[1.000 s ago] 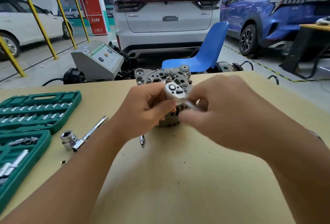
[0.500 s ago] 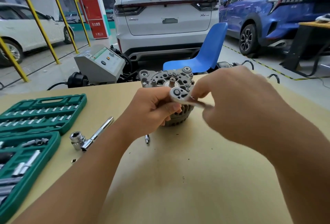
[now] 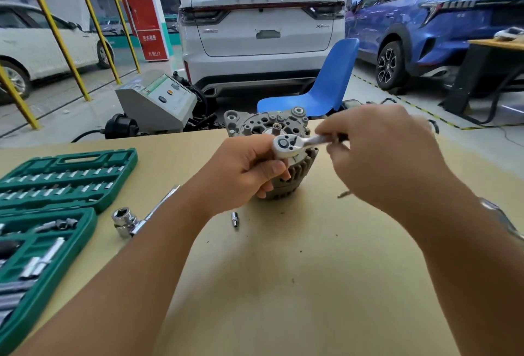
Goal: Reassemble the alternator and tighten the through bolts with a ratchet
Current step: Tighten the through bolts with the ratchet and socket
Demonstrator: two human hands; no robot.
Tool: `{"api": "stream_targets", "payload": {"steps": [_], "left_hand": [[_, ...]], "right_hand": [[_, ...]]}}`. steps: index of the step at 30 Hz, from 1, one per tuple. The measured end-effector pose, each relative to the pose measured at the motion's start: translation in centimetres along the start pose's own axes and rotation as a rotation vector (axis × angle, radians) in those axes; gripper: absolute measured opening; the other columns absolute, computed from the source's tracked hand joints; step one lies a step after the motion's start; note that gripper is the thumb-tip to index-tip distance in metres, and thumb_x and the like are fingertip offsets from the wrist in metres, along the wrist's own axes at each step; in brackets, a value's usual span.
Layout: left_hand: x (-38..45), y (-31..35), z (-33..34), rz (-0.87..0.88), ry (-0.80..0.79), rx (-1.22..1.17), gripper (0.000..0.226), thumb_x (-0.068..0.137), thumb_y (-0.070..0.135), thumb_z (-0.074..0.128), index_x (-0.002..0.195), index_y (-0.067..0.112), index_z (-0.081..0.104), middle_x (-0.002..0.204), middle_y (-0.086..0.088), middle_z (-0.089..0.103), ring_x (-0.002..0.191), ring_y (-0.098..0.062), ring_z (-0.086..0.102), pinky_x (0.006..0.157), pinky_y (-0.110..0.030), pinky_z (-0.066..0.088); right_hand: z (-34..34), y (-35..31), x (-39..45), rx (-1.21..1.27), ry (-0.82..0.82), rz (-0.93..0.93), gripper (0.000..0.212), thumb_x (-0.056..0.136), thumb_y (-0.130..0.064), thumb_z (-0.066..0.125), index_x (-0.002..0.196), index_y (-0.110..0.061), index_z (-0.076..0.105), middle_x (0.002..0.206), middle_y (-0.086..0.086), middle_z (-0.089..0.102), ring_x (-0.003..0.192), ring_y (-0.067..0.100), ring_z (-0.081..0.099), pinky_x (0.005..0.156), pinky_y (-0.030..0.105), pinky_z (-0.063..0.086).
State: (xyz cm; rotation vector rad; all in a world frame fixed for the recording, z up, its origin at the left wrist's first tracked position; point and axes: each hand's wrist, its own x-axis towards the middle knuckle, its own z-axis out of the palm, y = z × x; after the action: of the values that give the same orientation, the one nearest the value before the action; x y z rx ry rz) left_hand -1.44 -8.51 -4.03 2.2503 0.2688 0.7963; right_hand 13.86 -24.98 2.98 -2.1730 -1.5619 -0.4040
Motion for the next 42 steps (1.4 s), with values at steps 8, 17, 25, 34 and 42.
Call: {"api": "stream_targets", "payload": {"steps": [8,17,25,34,42], "left_hand": [[0.5,1.2,1.1,0.2,0.241,0.22,0.015,0.09,0.023,0.076,0.087,0.008,0.074,0.072,0.001,0.066,0.059,-0.019,0.059,0.053,-0.039,0.05],[0.1,0.2,0.2,0.15,0.172,0.013,0.013,0.092,0.017,0.073,0.097,0.005,0.076,0.076,0.005,0.068,0.059,-0.011,0.06,0.054,-0.028,0.051],[0.3,0.4,-0.1,0.092,0.115,0.038,0.02,0.09,0.016,0.074,0.106,0.003,0.075,0.079,0.001,0.069,0.066,-0.022,0.062,0.059,-0.037,0.056],[0.4,0.4,-0.1,0.131,0.061,-0.003,0.011,0.092,0.014,0.072,0.1,0.008,0.077,0.081,-0.002,0.07,0.069,-0.022,0.061,0.061,-0.038,0.054],[0.0,-0.2,0.0,0.152,0.16,0.061,0.009,0.093,0.012,0.069,0.095,0.006,0.076,0.082,-0.008,0.07,0.072,-0.032,0.064,0.064,-0.049,0.054]], "right_hand": [[1.7,-1.7,-0.6,0.267,-0.124,-0.042,0.032,0.092,-0.044,0.068,0.07,-0.023,0.058,0.067,-0.005,0.055,0.062,0.018,0.059,0.053,0.034,0.044],[0.9,-1.7,-1.1,0.368,-0.212,-0.109,0.02,0.082,-0.038,0.071,0.072,-0.022,0.065,0.061,-0.005,0.061,0.054,0.009,0.059,0.045,0.028,0.047],[0.5,-0.1,-0.2,-0.026,0.064,0.008,0.019,0.089,-0.025,0.061,0.101,-0.032,0.074,0.084,-0.006,0.067,0.079,0.019,0.06,0.075,0.038,0.052],[0.2,-0.9,-0.8,0.179,-0.118,0.053,0.016,0.084,-0.023,0.066,0.092,-0.034,0.075,0.078,-0.01,0.067,0.074,0.012,0.061,0.076,0.038,0.054],[-0.6,-3.5,-1.8,0.354,-0.283,0.019,0.019,0.069,-0.04,0.066,0.076,-0.022,0.066,0.066,-0.007,0.063,0.063,0.014,0.06,0.059,0.039,0.055]]}}
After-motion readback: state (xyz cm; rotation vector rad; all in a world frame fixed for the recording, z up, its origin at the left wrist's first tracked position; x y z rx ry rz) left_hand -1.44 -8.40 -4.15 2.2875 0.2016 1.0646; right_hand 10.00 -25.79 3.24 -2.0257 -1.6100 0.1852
